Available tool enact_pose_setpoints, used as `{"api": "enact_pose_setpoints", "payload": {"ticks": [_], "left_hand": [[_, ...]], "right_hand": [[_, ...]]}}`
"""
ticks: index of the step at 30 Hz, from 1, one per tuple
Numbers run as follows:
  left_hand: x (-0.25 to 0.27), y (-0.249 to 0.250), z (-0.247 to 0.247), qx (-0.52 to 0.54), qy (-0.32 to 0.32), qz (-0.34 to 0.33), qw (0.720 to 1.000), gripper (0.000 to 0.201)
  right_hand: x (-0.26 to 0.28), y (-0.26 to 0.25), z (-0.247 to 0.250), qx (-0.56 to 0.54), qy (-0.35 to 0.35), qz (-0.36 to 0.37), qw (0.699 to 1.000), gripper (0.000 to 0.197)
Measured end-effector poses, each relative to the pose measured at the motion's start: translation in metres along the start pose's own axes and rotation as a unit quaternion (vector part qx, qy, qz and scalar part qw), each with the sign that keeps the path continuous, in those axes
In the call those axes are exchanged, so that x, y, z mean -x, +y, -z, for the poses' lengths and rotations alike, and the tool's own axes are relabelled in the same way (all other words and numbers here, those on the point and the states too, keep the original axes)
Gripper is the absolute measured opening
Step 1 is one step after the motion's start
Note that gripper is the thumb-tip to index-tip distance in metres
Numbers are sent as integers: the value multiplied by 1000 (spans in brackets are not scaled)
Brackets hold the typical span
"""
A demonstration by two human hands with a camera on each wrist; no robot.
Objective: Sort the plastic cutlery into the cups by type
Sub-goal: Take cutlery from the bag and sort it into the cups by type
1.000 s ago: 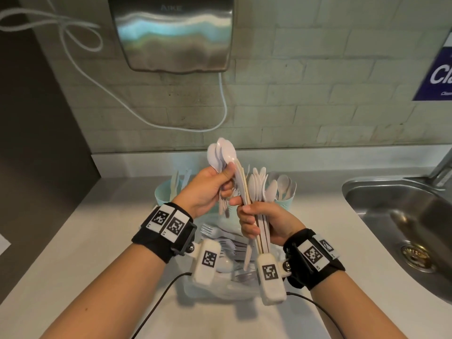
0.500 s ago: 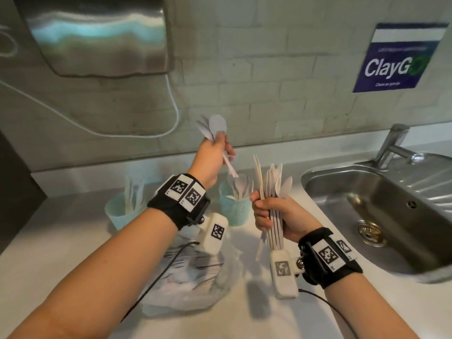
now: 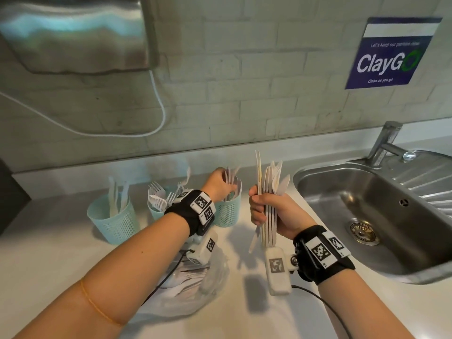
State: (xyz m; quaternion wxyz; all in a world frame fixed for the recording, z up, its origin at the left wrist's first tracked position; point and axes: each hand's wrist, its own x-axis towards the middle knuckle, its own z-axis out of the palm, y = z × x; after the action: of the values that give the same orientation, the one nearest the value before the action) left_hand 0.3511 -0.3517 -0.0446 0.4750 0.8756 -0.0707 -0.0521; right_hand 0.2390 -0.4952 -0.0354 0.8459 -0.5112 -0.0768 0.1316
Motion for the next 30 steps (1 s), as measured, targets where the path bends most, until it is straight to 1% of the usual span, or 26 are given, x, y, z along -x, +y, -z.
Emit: {"api": "enact_pose_setpoints", "payload": {"ticks": [5,11,15,19,21,22,23,24,25,26,27,28,29,30], "left_hand": [[0,-4,3,-19,7,14,1000,48],[3,-5,8,-60,-19,12,998,60],[8,-5,10,-81,-33,-4,996,60],[11,-3,12,-126,-2,-29,992,58],[19,3,18,-95,32,-66,993,55],[23,7,20,-45,52,-89,994,47],[29,11,23,26,66,-101,992,33],[36,14,27,109,61,-96,987,20],[44,19,31,190,35,-81,978,16],[51,22,35,251,-6,-64,966,22],[57,23,39,276,-52,-54,958,31],[63,22,43,273,-95,-53,956,42],[69,22,47,256,-133,-57,956,47],[74,21,50,241,-164,-65,954,43]], "right_hand": [[-5,-2,-5,8,-23,-4,1000,14],[-10,2,-12,34,-34,6,999,27],[-15,5,-17,65,-12,12,998,32],[-16,5,-18,90,-5,25,996,29],[-15,5,-18,96,-4,31,995,31],[-16,4,-18,91,-5,33,995,34],[-16,4,-19,81,-8,34,996,34],[-17,5,-19,67,-14,32,997,34],[-18,5,-19,51,-21,30,998,33],[-19,5,-20,35,-30,28,999,32],[-20,5,-22,18,-42,26,999,30],[-22,7,-24,2,-54,26,998,29],[-24,8,-27,-7,-68,27,997,28],[-27,10,-29,-10,-79,28,996,30]]}}
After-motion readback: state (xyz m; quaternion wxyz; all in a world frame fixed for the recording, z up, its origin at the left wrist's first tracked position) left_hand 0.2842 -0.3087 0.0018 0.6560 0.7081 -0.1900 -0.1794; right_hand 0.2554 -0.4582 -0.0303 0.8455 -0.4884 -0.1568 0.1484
